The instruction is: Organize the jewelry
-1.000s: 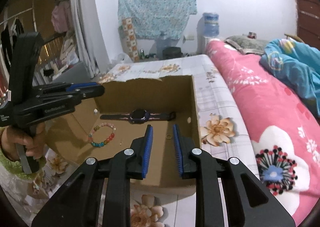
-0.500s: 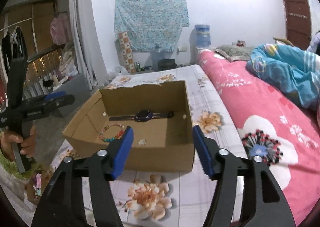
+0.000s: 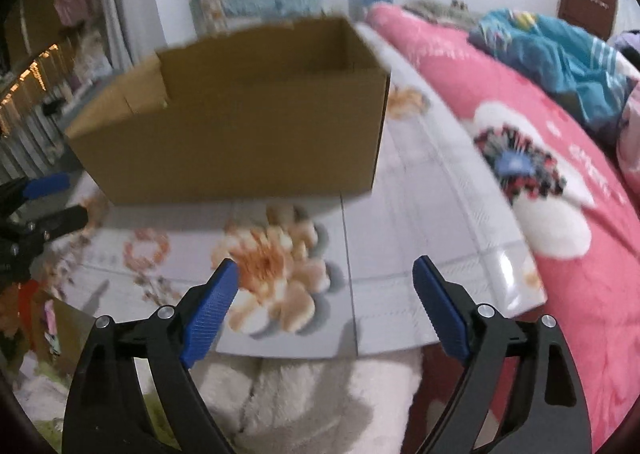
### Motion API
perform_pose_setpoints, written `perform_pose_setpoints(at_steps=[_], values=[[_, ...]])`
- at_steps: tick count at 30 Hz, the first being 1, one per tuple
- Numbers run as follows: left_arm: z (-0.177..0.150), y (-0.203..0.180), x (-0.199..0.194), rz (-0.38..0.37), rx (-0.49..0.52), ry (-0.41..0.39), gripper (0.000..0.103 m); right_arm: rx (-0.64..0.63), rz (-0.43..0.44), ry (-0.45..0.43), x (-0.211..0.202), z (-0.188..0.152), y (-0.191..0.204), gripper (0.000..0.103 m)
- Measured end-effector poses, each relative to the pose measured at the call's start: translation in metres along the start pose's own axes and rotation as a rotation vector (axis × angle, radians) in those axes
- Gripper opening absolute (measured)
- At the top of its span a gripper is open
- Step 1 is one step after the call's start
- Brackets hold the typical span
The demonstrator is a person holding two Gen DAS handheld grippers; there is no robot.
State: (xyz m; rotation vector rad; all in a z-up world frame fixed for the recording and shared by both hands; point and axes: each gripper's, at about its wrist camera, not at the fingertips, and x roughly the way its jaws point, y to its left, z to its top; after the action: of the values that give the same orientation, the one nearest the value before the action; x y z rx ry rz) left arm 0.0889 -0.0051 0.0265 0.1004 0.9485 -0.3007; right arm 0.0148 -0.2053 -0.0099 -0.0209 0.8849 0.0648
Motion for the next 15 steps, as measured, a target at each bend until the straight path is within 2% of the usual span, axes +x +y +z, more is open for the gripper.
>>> perform_pose_setpoints(at_steps=[5,15], values=[[-0.014,-0.005,0.027,0.081,-0.018,0.095,0.096,0.005,-0.016,0.034,0.012,-0.005,0.001,0.087],[-0.023,-0.008,0.042,0.138,-0.009,0.147,0.096,-0.037,-0.062,0.076,0.031,-0.003,0.01,0.092]])
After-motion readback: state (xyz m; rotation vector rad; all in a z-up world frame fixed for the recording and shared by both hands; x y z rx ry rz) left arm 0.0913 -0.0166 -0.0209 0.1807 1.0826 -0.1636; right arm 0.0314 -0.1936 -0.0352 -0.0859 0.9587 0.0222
